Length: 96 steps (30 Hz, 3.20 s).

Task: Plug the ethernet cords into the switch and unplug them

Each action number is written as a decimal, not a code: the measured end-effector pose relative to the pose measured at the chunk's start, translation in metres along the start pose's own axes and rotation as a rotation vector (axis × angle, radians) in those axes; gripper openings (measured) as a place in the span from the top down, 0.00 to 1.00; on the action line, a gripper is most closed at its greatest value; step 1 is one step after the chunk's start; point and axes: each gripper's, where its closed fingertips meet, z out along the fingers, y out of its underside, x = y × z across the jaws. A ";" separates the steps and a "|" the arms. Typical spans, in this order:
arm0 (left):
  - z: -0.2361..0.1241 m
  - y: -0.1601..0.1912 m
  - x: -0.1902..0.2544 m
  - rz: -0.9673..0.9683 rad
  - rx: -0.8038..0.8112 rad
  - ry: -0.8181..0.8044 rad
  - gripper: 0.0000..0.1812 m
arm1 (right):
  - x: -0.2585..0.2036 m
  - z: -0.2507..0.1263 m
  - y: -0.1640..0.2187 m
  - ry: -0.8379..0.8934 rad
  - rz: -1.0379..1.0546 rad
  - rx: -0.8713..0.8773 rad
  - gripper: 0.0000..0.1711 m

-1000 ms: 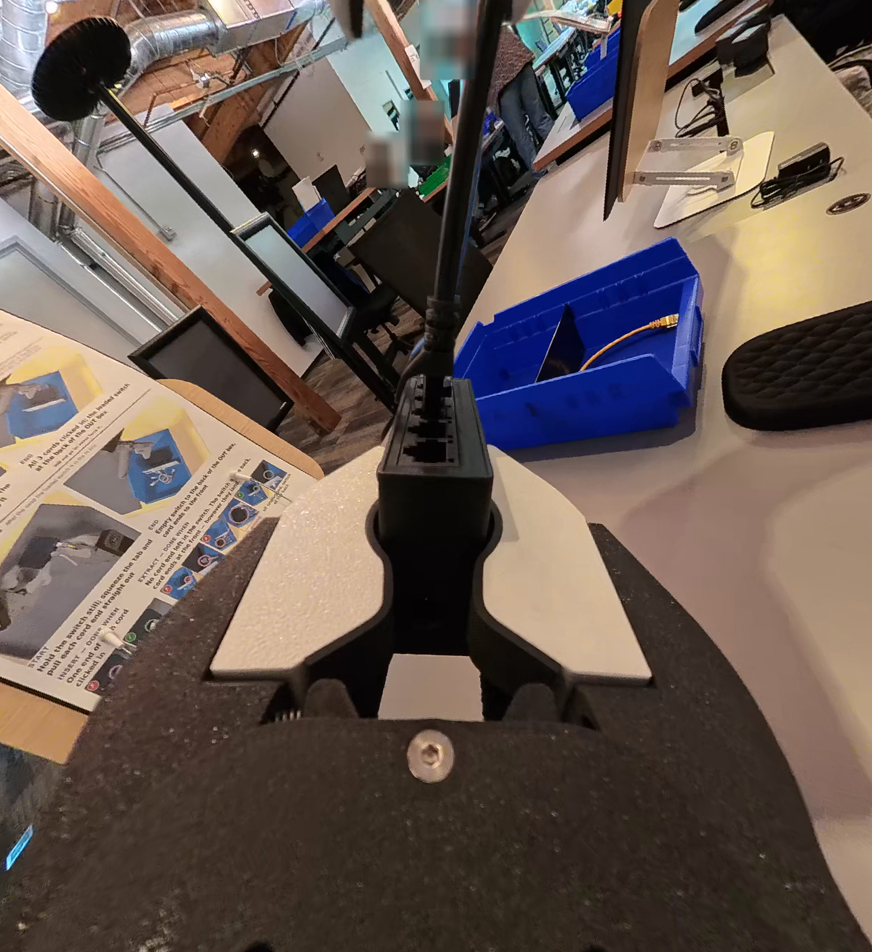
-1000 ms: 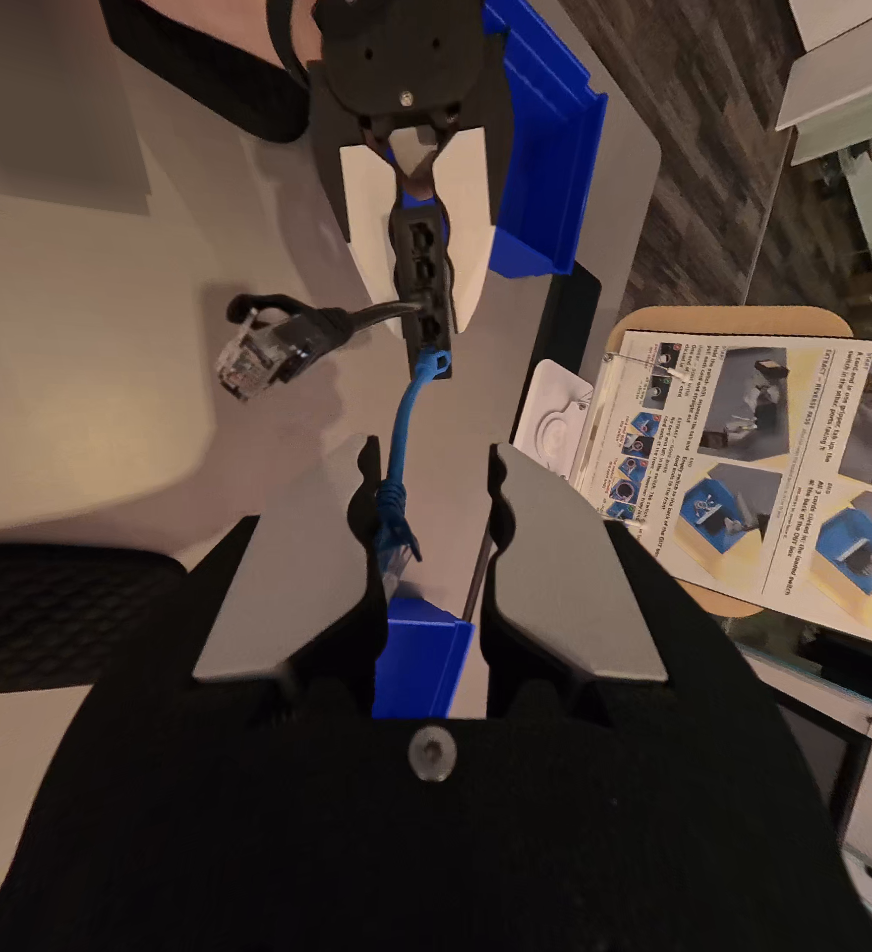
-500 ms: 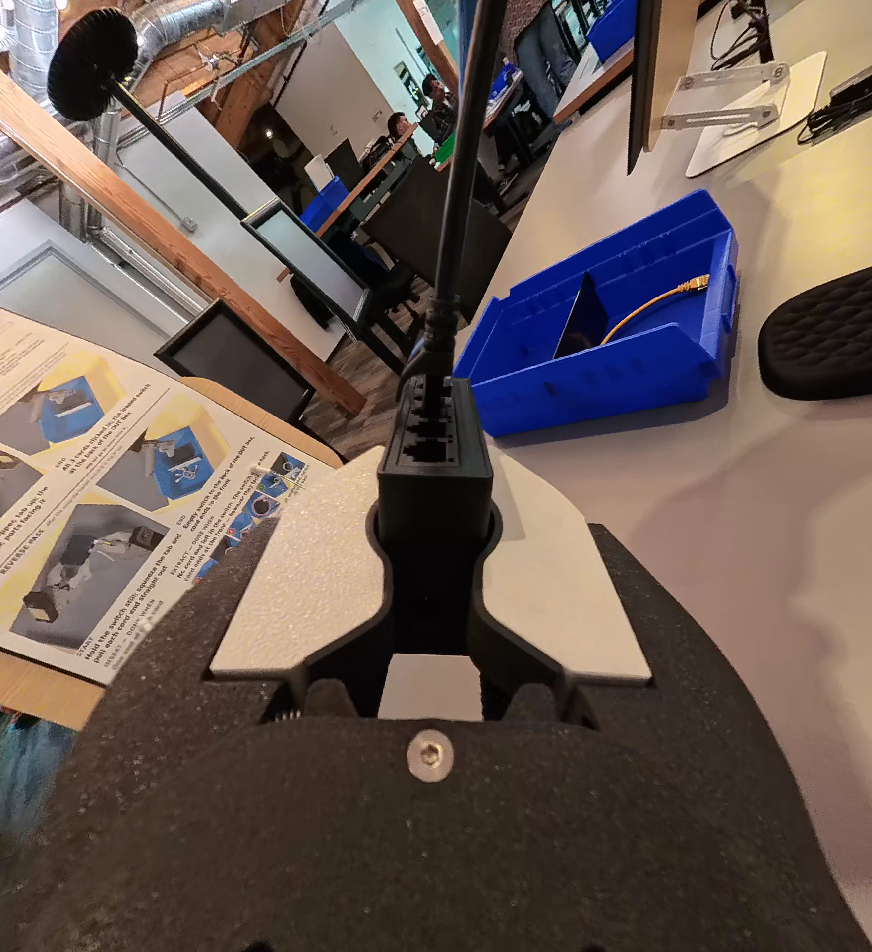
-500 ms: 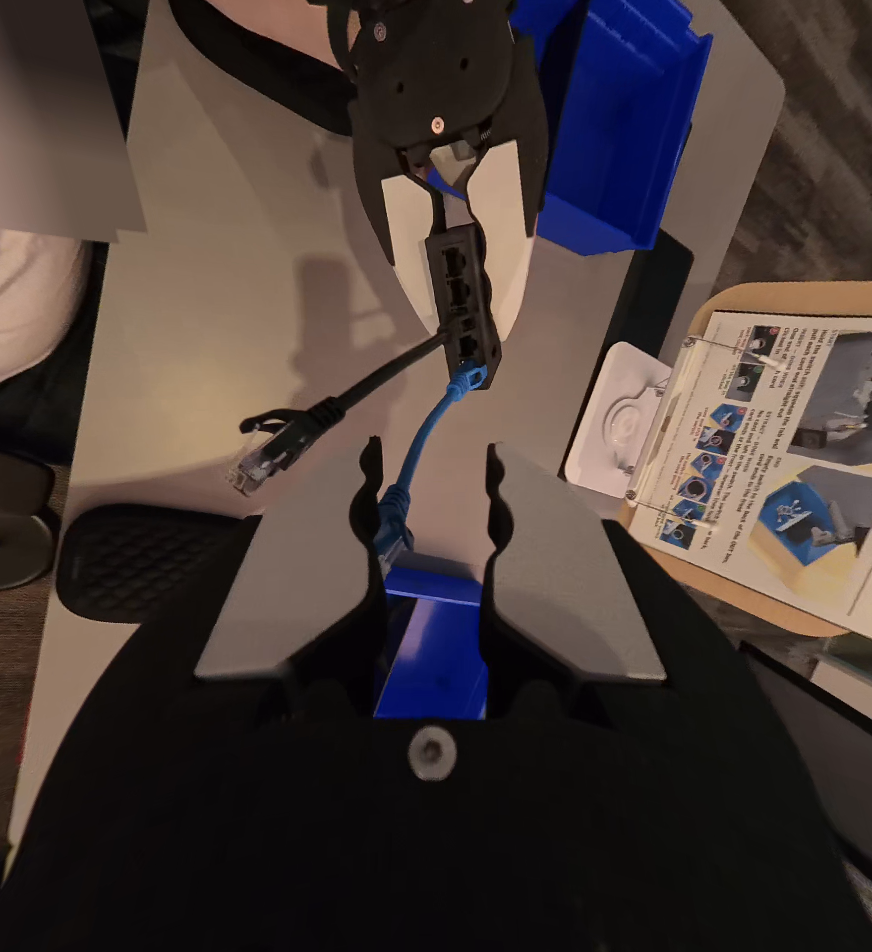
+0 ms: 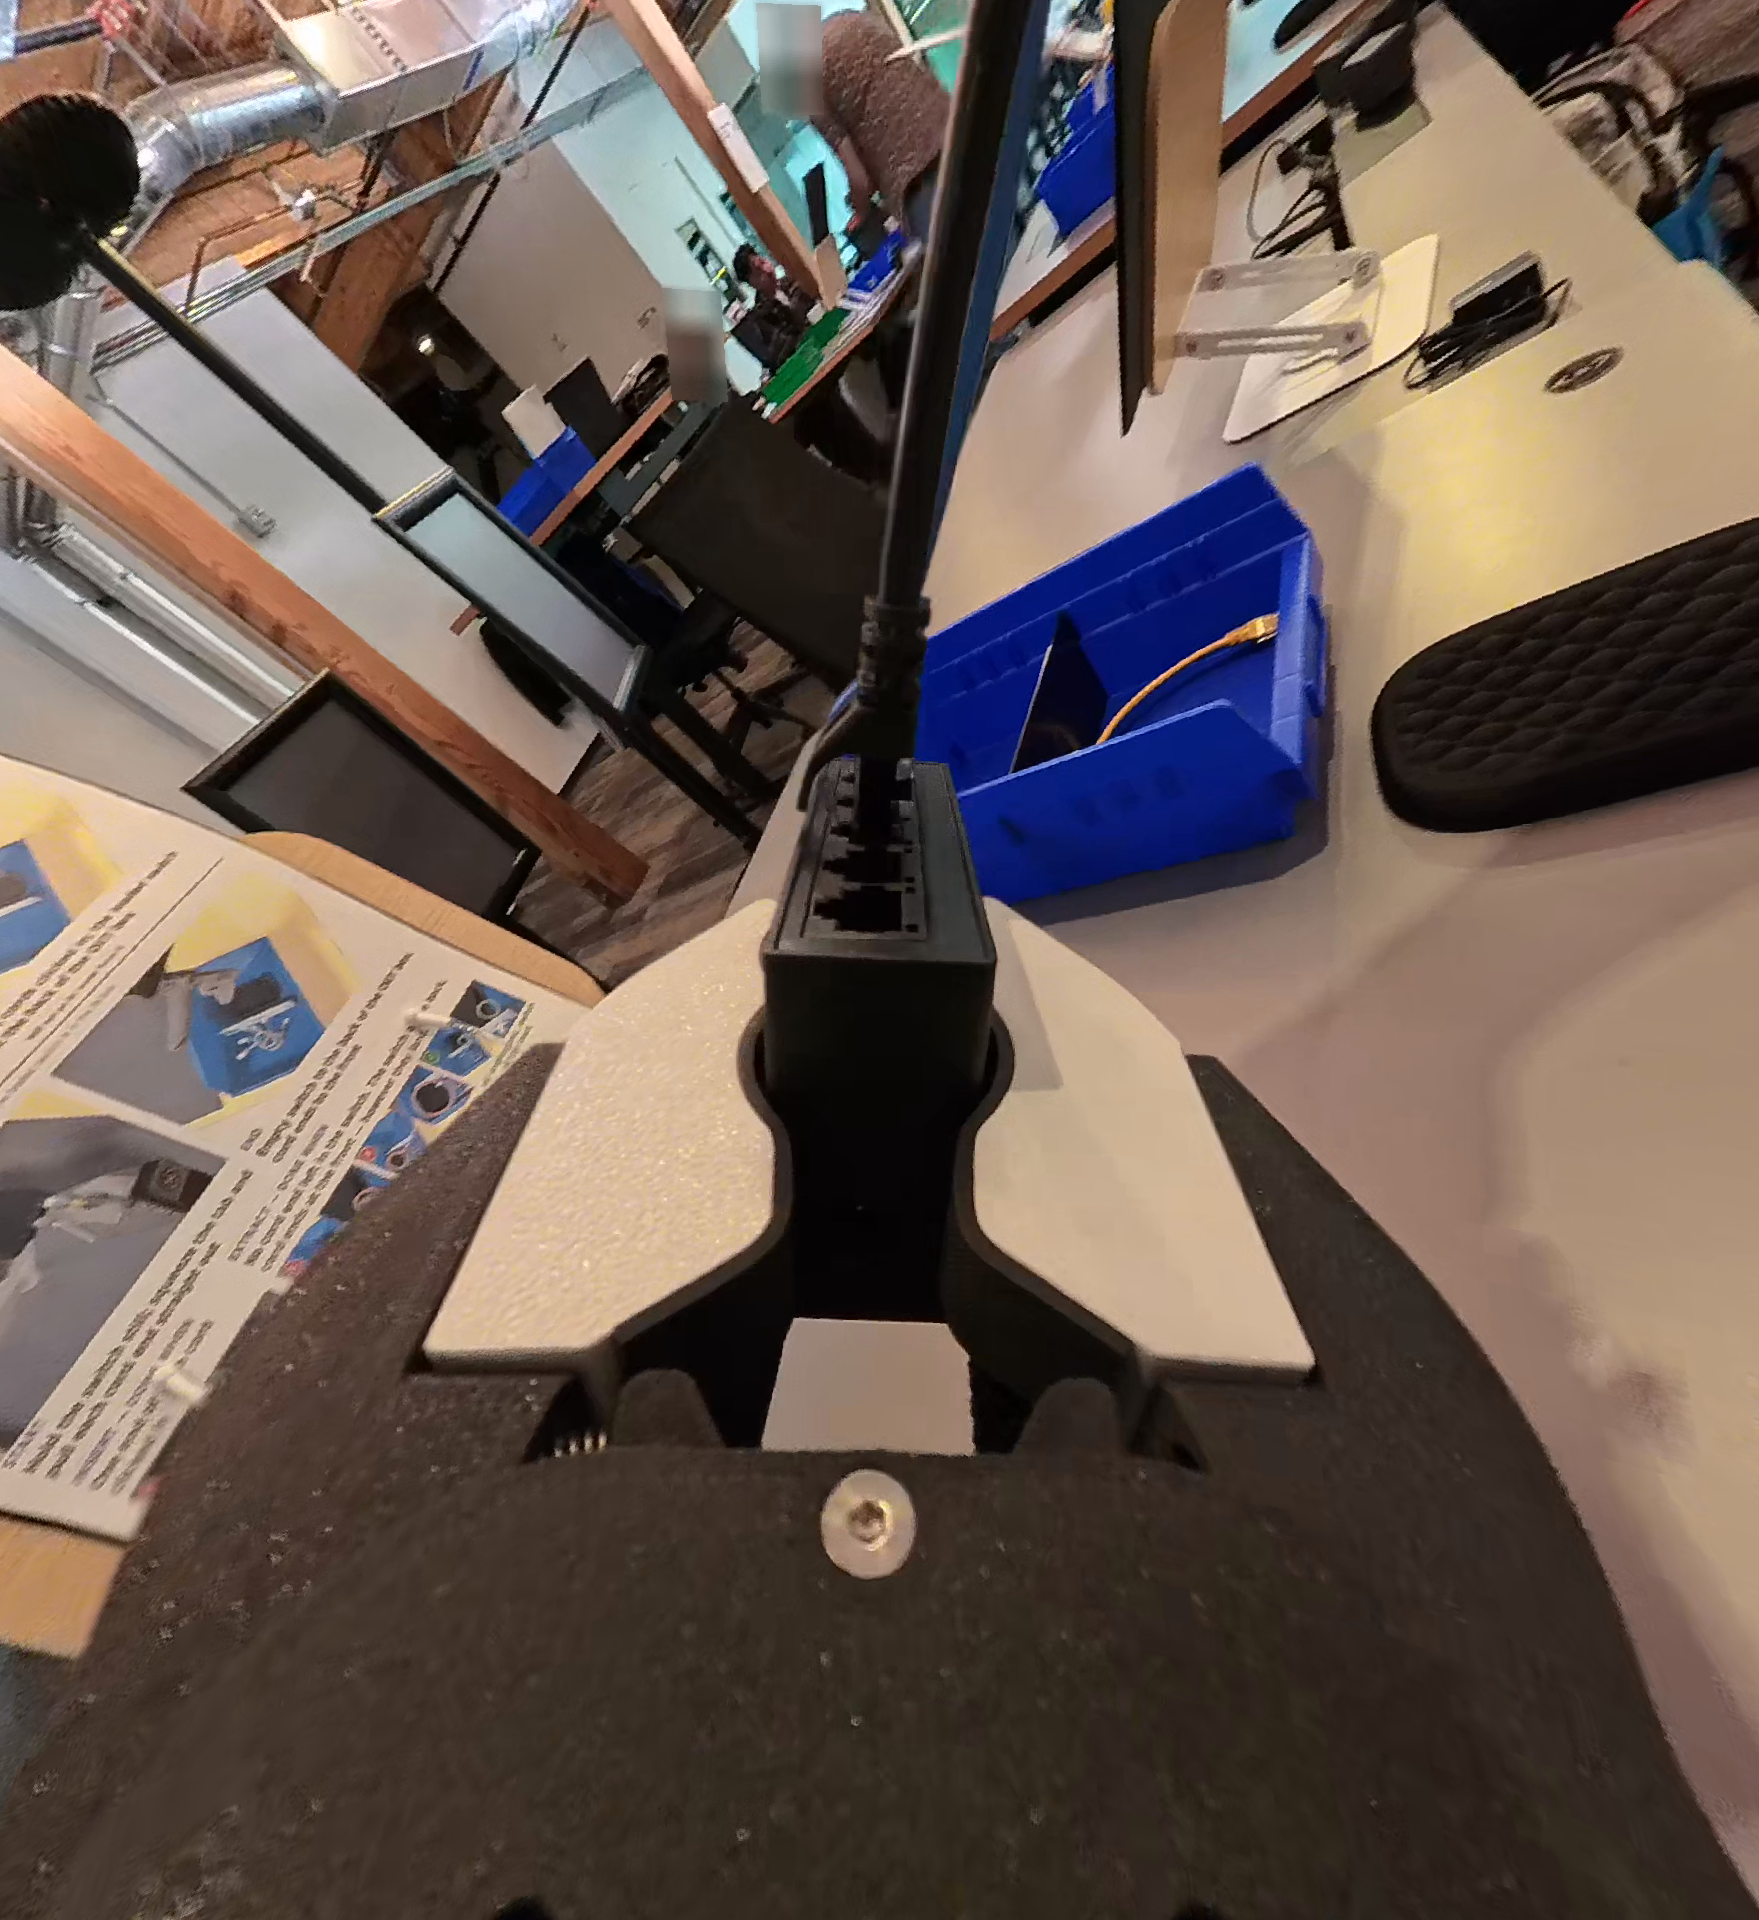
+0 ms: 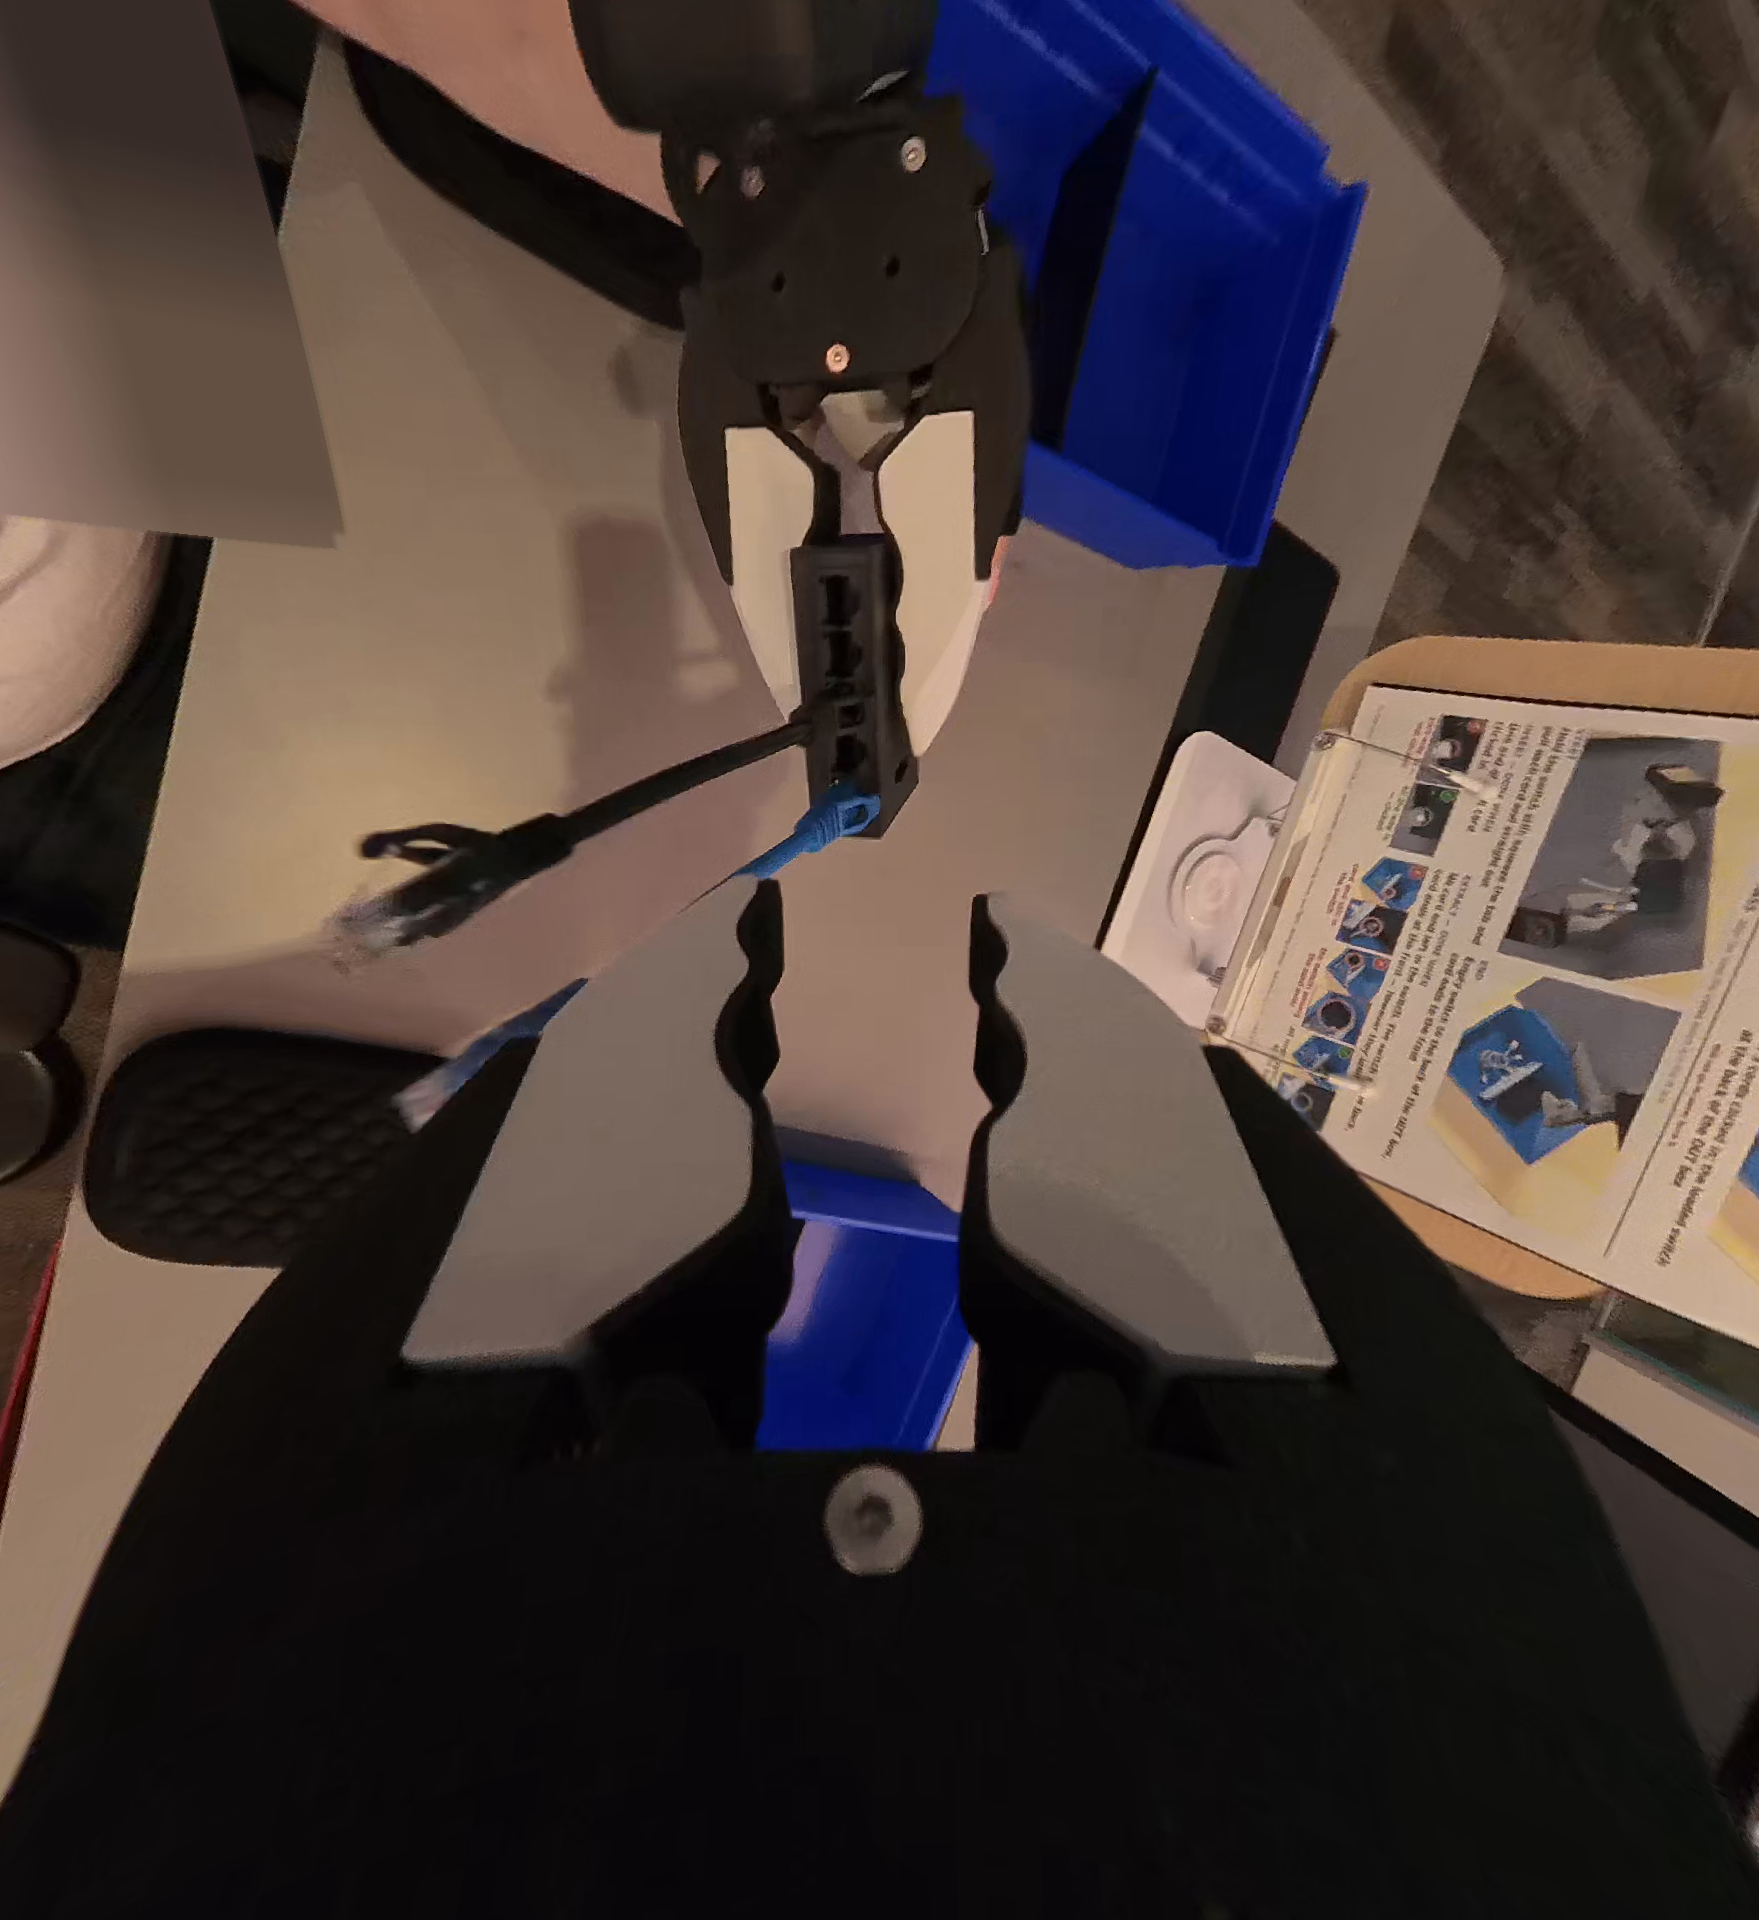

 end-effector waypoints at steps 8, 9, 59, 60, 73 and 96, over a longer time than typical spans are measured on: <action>-0.006 -0.020 0.009 -0.017 0.079 0.039 0.84 | -0.028 0.059 -0.010 -0.067 -0.087 0.108 0.82; -0.005 -0.021 0.010 -0.012 0.080 0.041 0.84 | -0.030 0.062 -0.012 -0.072 -0.097 0.120 0.81; 0.002 -0.024 0.007 -0.103 -0.015 -0.039 0.84 | -0.022 0.083 -0.006 0.050 -0.139 0.194 0.90; 0.001 -0.024 0.007 -0.103 -0.018 -0.039 0.84 | -0.022 0.083 -0.007 0.050 -0.138 0.194 0.90; 0.000 -0.023 0.005 -0.082 -0.040 -0.065 0.84 | -0.021 0.086 -0.006 0.046 -0.144 0.180 0.90; 0.001 -0.024 0.004 -0.036 -0.037 -0.098 0.84 | -0.024 0.086 -0.007 -0.025 -0.105 0.164 0.91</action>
